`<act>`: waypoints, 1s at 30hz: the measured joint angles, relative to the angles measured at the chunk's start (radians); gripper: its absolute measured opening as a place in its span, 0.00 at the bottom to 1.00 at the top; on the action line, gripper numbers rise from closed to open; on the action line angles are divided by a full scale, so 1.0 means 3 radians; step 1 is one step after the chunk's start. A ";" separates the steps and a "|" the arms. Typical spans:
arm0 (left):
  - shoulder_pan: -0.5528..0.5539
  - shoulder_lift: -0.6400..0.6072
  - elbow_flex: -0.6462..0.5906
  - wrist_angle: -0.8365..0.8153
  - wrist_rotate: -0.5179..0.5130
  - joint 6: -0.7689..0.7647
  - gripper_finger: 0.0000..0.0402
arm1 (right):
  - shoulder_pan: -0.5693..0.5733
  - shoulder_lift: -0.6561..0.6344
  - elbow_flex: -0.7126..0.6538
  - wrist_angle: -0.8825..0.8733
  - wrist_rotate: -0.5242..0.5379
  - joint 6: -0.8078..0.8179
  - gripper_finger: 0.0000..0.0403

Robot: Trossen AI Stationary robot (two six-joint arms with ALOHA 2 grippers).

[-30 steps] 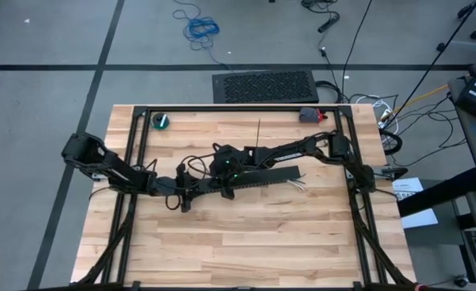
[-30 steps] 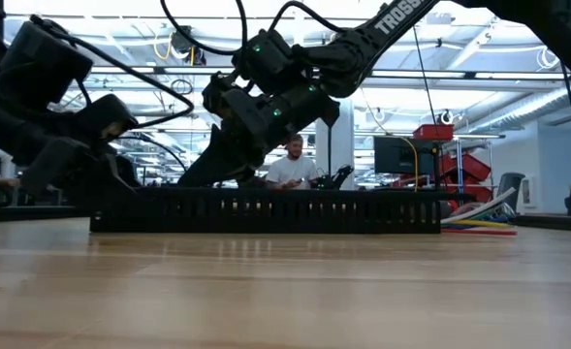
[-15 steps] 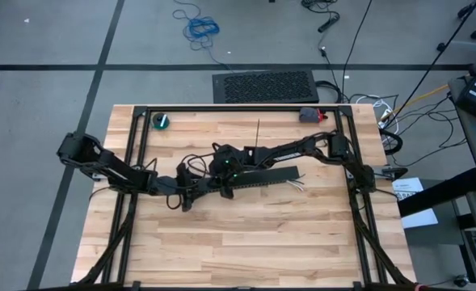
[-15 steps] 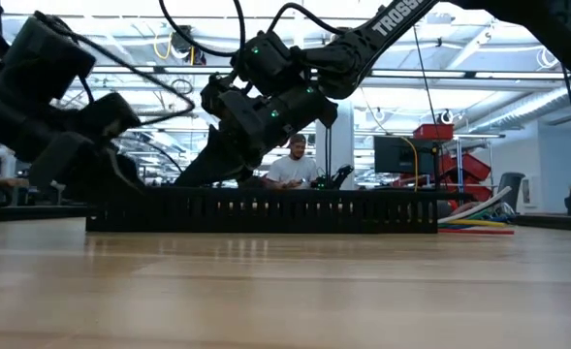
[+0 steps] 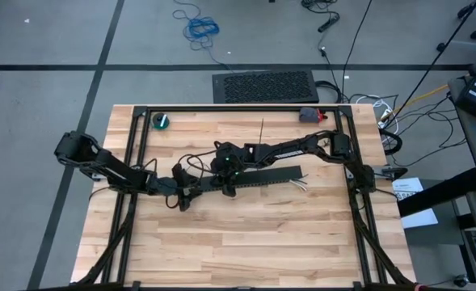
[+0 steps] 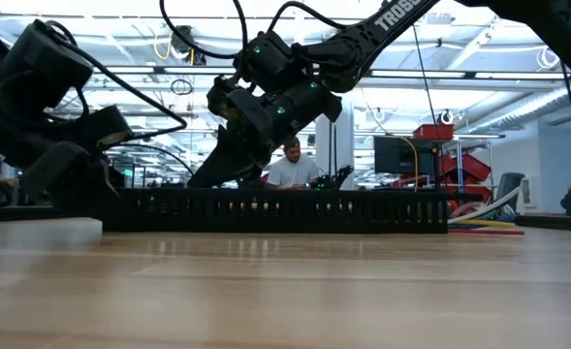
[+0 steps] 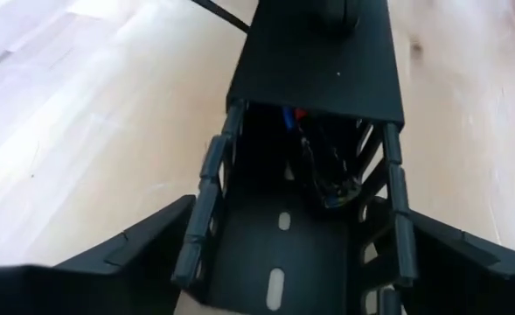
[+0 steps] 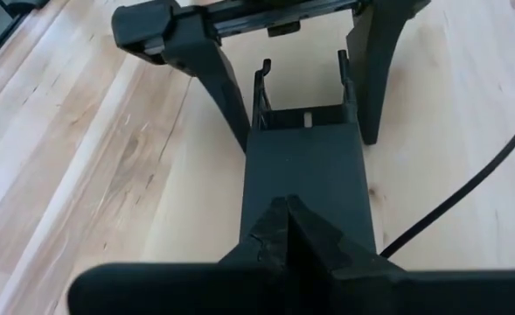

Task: Ziptie cables
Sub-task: Insert the cable duct cover

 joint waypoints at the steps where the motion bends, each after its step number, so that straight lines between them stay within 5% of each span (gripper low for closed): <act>1: 0.0000 0.0000 -0.0008 0.0030 0.0000 0.0003 0.81 | 0.0000 0.0000 0.0000 0.0000 -0.0005 0.0000 0.00; 12: -0.0009 0.0187 -0.0013 0.0502 -0.0017 0.0135 0.63 | 0.0010 0.0000 -0.0001 -0.0047 -0.0215 0.0020 0.00; 30: 0.0010 0.1076 0.0268 0.1108 0.0036 0.0229 0.61 | 0.0122 0.0043 -0.0015 0.0337 -0.0023 0.0046 0.00</act>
